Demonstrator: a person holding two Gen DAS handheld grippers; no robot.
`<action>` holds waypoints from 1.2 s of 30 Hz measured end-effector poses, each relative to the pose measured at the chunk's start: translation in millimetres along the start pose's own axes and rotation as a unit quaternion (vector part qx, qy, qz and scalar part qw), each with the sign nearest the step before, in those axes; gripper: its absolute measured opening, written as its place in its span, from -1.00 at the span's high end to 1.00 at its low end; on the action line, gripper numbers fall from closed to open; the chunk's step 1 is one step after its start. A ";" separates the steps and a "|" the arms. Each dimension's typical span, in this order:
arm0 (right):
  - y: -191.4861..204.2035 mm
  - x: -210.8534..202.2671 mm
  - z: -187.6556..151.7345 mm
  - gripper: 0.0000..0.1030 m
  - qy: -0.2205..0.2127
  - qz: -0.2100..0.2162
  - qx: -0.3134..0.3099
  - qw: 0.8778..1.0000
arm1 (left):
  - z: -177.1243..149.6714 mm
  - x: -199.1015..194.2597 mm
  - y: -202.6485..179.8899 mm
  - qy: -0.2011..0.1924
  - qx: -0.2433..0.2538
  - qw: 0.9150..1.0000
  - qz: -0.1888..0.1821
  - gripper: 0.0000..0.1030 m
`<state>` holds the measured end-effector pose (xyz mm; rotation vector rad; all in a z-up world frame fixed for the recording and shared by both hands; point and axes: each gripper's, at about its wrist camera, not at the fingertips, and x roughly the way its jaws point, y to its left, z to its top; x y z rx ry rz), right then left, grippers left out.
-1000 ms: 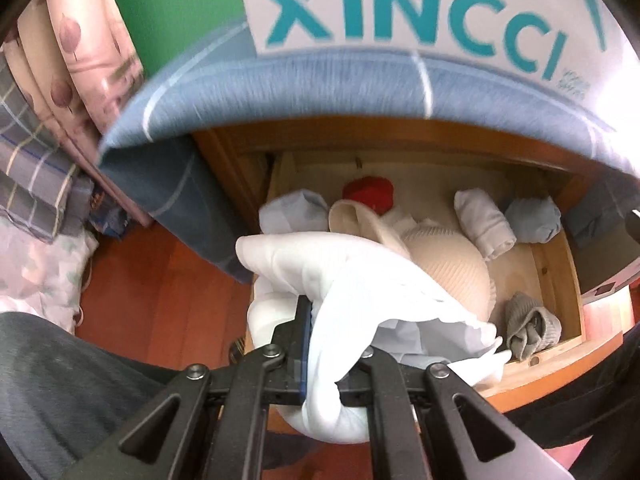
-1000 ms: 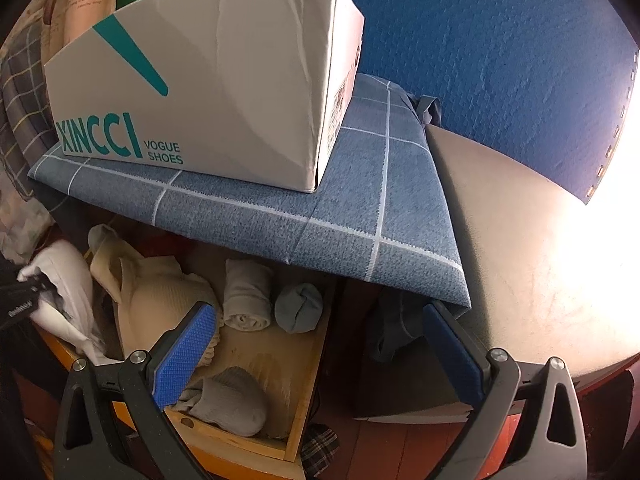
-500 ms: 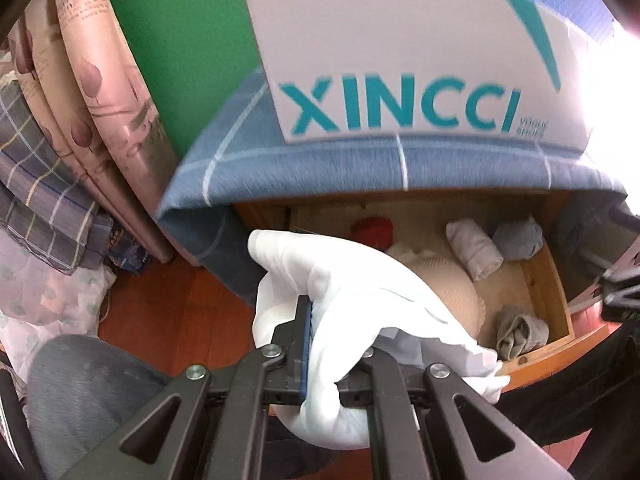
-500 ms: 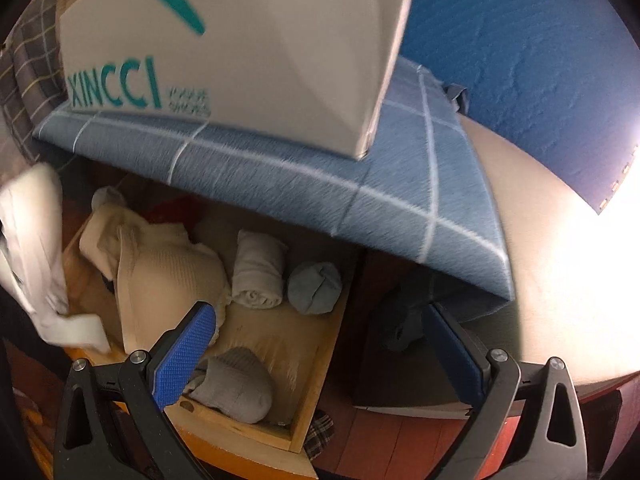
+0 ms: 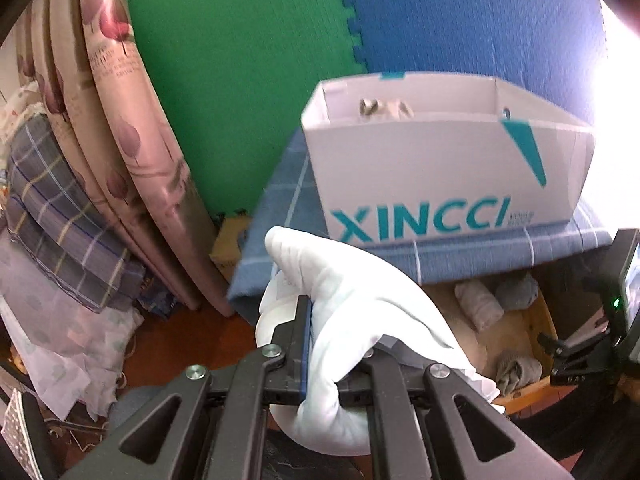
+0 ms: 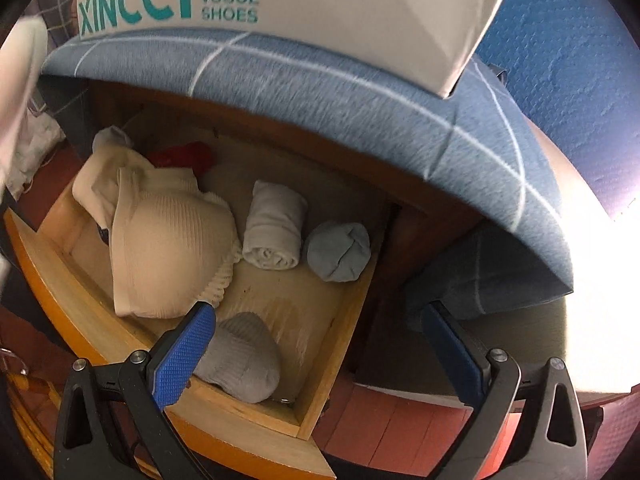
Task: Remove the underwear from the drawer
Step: 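Carry the white underwear over the white XINCCI box with the left gripper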
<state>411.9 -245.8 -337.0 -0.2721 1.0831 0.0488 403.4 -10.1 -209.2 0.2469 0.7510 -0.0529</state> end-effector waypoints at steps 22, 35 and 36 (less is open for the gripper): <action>4.8 9.4 0.6 -0.98 0.019 -0.010 -0.012 1.000 | 71.0 -90.5 1.5 -0.139 0.023 0.989 0.034 0.89; -6.6 -18.5 2.9 -0.98 -0.041 -0.038 0.012 0.998 | 103.0 -119.5 10.0 -0.188 0.011 0.981 0.050 0.89; -12.1 -26.2 2.8 -0.98 -0.057 -0.051 0.025 0.997 | 104.9 -119.4 10.0 -0.189 0.010 0.981 0.050 0.89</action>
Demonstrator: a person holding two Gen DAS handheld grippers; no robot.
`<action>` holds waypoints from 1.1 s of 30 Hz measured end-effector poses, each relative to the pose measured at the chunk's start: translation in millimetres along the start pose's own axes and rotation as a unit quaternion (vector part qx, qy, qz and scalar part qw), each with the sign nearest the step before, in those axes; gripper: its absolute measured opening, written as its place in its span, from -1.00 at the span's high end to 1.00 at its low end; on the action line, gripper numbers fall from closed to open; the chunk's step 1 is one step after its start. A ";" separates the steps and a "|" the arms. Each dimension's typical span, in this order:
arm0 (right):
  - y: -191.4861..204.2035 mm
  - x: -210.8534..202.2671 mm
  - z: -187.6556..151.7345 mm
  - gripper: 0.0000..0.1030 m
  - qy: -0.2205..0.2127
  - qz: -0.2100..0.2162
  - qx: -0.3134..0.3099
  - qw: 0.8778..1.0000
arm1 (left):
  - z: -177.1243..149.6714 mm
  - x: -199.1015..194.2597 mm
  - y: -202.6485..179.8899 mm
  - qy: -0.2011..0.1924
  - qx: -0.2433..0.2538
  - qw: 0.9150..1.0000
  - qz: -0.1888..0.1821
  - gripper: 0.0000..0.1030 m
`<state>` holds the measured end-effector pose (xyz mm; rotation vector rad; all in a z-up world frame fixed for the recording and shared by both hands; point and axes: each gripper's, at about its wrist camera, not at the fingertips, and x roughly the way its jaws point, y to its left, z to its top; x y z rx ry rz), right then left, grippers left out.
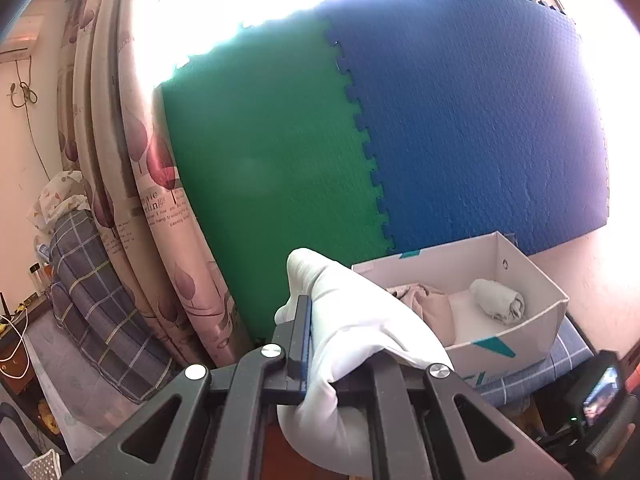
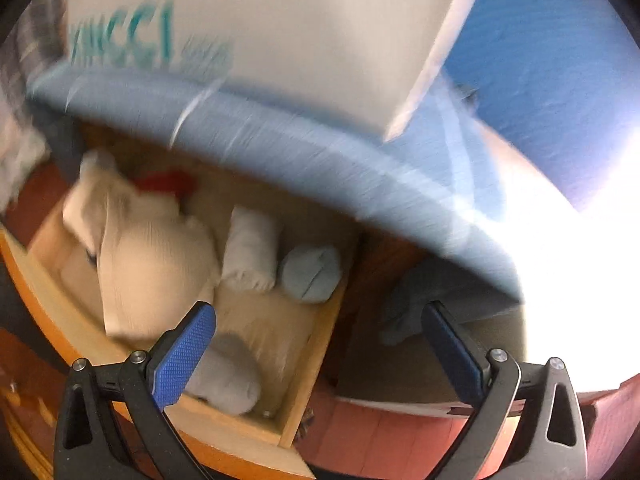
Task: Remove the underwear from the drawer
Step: 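Carry the white underwear over the white XINCCI box with the left gripper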
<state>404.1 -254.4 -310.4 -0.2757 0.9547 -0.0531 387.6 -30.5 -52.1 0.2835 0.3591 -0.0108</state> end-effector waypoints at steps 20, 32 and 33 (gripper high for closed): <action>-93.9 -107.4 -8.9 -0.99 -0.235 -0.128 0.226 0.937 | 52.4 41.2 -30.5 -0.023 -0.031 0.999 -0.013 0.88; -115.1 -104.7 -20.3 -0.99 -0.222 -0.108 0.283 0.927 | 95.0 84.5 -65.0 -0.032 -0.021 0.999 0.001 0.88; -117.5 -104.8 -21.4 -0.99 -0.222 -0.106 0.289 0.925 | 98.6 89.5 -67.3 -0.031 -0.019 0.999 0.004 0.88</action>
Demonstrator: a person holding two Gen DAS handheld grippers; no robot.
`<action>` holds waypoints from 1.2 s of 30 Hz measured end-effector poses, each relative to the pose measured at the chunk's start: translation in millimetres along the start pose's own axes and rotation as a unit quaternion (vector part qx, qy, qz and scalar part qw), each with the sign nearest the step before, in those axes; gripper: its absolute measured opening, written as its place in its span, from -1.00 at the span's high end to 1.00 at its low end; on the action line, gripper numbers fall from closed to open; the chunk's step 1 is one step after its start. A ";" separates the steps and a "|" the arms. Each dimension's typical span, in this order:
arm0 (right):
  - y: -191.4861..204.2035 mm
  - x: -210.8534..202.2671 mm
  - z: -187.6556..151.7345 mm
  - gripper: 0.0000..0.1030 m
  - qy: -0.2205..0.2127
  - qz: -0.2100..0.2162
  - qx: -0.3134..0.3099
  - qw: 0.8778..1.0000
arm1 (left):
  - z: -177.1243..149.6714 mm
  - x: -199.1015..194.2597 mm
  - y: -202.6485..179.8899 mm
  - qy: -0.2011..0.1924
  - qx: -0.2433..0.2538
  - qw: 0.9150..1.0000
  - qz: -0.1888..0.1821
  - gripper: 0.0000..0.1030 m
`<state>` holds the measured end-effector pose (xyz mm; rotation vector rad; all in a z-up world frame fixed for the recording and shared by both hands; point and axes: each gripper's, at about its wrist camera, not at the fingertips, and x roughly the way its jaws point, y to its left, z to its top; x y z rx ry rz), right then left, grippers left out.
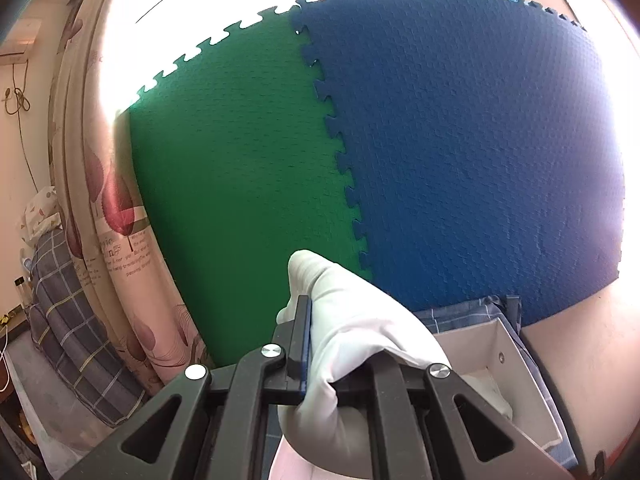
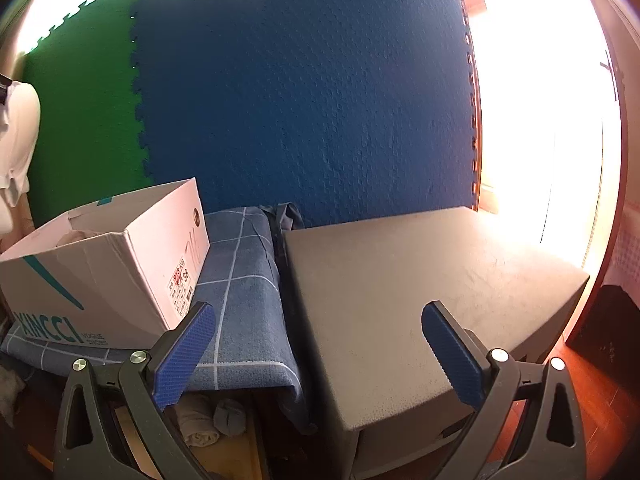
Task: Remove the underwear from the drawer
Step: 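Carry the white underwear over the white XINCCI box with the left gripper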
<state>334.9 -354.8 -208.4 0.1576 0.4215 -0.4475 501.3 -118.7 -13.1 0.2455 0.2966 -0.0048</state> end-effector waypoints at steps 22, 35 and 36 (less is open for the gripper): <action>-1.9 9.1 -6.2 -0.99 0.035 0.015 0.008 0.999 | -2.4 97.0 -63.6 0.082 0.051 0.995 0.008 0.88; 73.2 34.2 -52.2 -0.99 0.167 0.150 -0.138 0.965 | -25.5 156.7 -84.0 0.178 0.061 0.981 -0.048 0.88; 80.9 35.2 -57.5 -0.99 0.175 0.156 -0.155 0.960 | -30.8 160.5 -87.7 0.185 0.064 0.979 -0.053 0.88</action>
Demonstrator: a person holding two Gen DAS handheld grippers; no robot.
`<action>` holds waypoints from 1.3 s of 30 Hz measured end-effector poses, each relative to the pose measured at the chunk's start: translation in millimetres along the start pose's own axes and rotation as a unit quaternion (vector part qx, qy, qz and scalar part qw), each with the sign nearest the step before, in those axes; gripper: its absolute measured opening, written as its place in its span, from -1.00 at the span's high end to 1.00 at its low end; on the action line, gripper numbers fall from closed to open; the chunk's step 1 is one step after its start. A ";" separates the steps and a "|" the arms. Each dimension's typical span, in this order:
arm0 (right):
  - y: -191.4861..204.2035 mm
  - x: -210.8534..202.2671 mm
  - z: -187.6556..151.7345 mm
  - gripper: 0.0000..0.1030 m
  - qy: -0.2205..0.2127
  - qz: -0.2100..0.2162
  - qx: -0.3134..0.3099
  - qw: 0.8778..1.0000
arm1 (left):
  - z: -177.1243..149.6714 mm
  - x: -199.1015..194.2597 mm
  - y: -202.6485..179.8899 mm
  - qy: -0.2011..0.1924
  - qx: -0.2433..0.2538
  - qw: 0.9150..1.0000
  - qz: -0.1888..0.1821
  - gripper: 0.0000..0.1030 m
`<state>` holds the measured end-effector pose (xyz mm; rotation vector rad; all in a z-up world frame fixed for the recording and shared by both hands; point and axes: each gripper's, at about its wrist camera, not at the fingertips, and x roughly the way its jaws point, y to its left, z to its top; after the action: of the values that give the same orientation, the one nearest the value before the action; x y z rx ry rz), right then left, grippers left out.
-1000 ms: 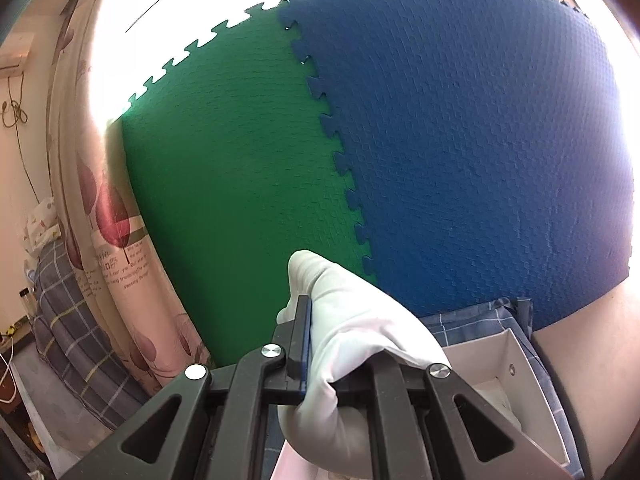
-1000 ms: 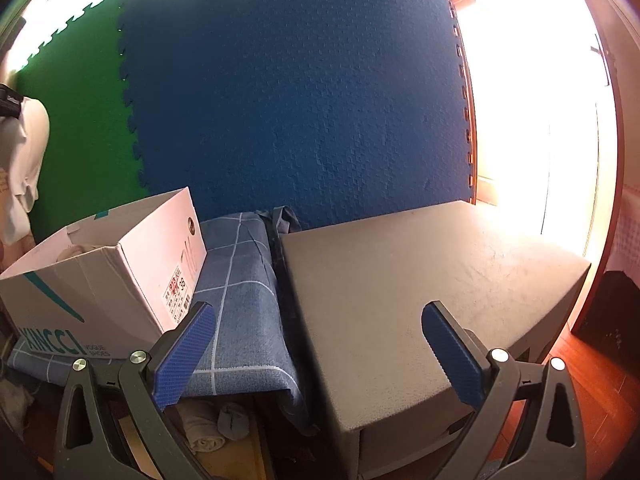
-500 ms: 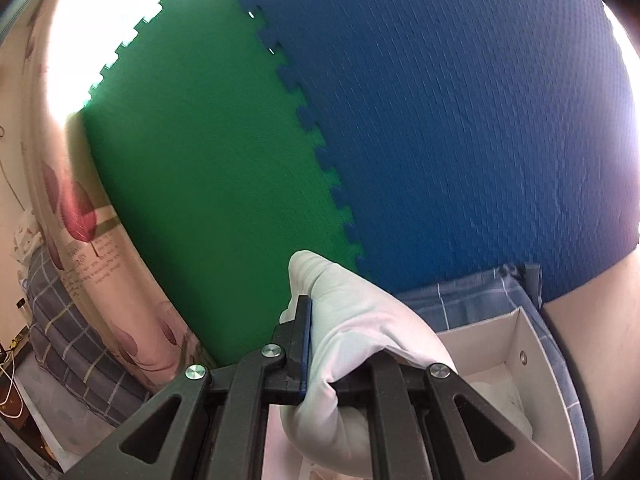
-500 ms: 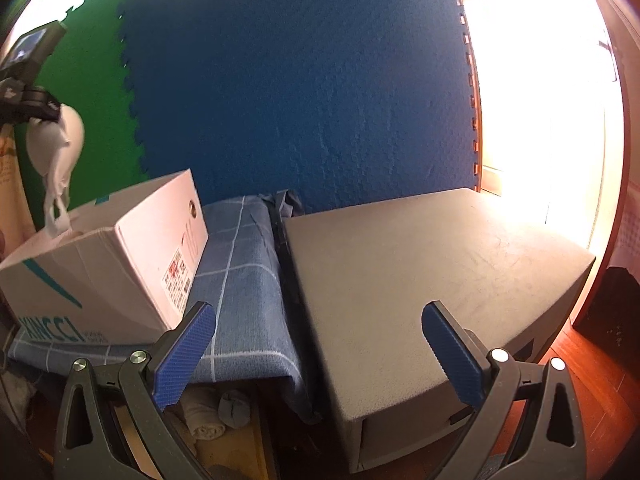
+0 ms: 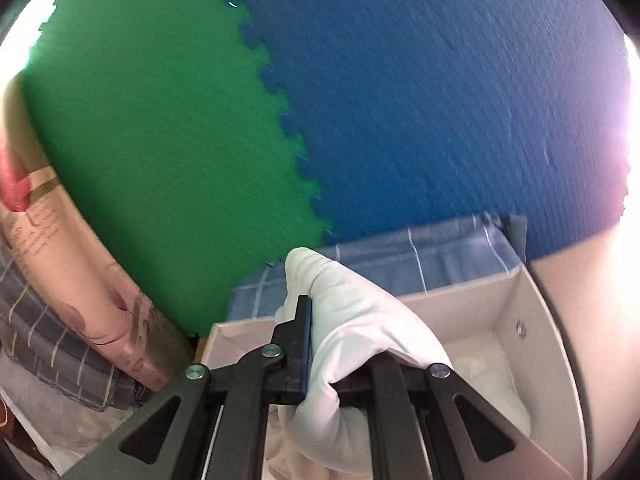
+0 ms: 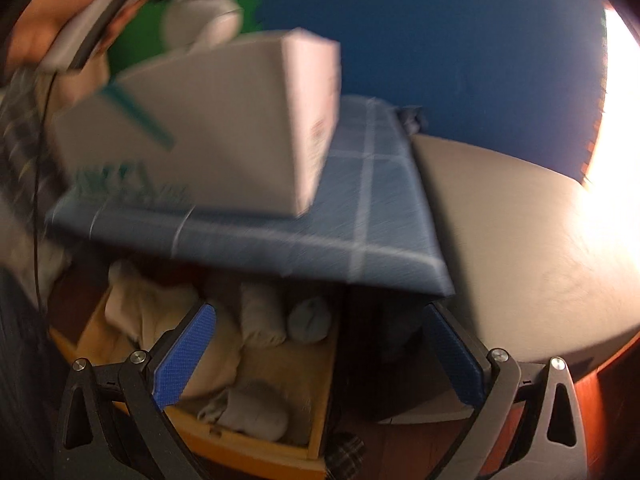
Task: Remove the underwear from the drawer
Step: 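Open the left gripper to drop the white underwear into the box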
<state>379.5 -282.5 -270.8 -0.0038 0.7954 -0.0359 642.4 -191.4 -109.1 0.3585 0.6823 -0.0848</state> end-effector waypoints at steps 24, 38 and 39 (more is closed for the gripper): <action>53.6 68.6 -35.4 -0.99 0.145 0.004 -0.122 0.982 | -17.2 30.2 -13.1 0.072 0.002 0.996 -0.055 0.02; 54.0 86.1 -42.4 -0.98 0.181 0.017 -0.115 0.977 | -13.7 21.4 17.6 0.065 -0.057 0.991 -0.101 -0.13; 54.8 86.4 -42.7 -0.99 0.182 0.016 -0.117 0.976 | -13.2 19.8 18.0 0.064 -0.057 0.991 -0.102 -0.13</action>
<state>411.1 -230.2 -363.2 -0.2136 1.1624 0.0901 653.2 -169.2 -125.7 0.1841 0.8459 -0.2171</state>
